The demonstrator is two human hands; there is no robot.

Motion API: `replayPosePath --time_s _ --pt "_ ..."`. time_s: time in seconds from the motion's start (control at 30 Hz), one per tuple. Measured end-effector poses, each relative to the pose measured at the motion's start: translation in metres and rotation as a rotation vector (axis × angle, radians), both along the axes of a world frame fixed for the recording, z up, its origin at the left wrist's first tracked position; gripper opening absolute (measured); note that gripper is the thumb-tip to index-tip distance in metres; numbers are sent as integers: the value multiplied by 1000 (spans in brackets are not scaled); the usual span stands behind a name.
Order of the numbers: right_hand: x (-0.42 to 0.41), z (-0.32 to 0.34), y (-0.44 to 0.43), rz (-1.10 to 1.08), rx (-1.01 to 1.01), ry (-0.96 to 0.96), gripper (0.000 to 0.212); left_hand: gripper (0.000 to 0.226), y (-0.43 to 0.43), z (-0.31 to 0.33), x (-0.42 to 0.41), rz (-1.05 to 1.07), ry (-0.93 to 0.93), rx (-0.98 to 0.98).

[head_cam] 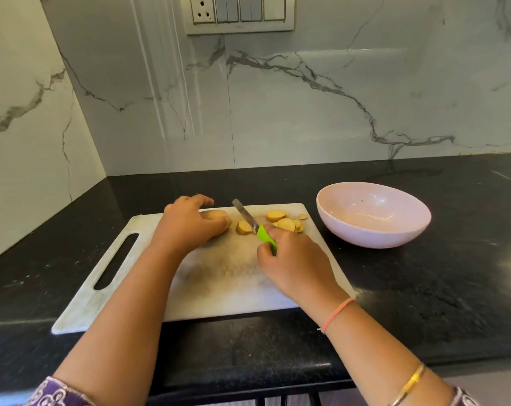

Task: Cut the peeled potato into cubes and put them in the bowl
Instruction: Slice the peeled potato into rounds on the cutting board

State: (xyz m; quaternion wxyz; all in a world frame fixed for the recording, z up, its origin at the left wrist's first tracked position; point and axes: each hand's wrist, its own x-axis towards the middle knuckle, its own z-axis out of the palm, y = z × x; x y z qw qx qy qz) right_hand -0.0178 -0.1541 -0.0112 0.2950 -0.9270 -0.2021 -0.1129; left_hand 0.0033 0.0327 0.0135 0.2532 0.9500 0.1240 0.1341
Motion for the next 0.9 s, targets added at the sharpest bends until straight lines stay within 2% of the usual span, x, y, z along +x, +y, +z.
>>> replayPosePath --time_s 0.17,0.3,0.47,0.53,0.67,0.9 --pt "-6 3 0 -12 -175 -59 35 64 6 -7 5 -35 134 -50" --pt "-11 2 -2 -95 -205 -79 22 62 8 -10 7 -47 107 -32" --pt "-15 2 -3 -155 -203 -75 19 63 10 -11 7 -49 95 -10" --pt "-14 2 -1 -141 -169 -81 23 64 10 -12 7 -52 90 -5" --pt "-14 1 5 -94 -42 -82 47 60 7 -12 6 -101 62 -9" --pt "-12 -1 10 -65 68 -55 48 59 7 -8 6 -205 79 -41"
